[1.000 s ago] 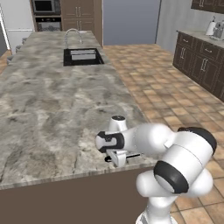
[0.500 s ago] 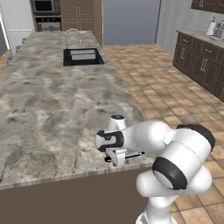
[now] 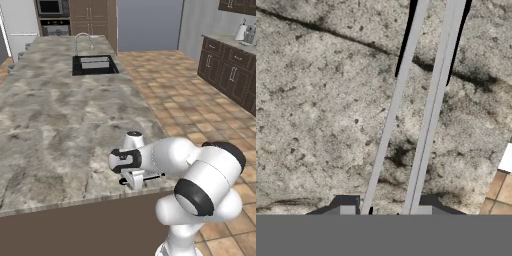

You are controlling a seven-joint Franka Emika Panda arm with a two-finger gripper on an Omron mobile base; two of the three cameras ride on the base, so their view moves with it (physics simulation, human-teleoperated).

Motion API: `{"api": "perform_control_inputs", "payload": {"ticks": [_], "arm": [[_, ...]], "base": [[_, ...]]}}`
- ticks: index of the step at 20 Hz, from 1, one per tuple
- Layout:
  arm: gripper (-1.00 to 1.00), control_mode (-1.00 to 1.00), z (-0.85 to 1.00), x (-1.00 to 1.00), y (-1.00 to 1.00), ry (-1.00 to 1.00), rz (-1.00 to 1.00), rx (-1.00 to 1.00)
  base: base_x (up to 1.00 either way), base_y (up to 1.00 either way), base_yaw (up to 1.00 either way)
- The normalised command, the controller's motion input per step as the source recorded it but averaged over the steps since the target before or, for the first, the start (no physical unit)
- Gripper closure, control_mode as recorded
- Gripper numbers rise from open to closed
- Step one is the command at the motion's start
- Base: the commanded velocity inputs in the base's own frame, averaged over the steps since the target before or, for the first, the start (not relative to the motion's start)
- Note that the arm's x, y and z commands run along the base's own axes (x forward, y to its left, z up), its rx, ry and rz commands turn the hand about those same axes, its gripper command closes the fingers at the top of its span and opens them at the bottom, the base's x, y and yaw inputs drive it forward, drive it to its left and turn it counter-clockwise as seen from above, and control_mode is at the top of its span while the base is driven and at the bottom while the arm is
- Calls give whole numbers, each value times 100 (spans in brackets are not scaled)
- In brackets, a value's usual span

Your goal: Pick up the tongs from the counter and place them near the plate next to the oven.

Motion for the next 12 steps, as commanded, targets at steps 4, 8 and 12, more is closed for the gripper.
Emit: {"api": "perform_control_inputs", "payload": {"ticks": [4,8,12], "arm": [[100,-100,0,0,0,0,0,0],[100,-100,0,0,-4,0,0,0],[100,-100,47,0,-28,2,9,1]], "base": [[0,0,0],[0,0,0],[0,0,0]]}}
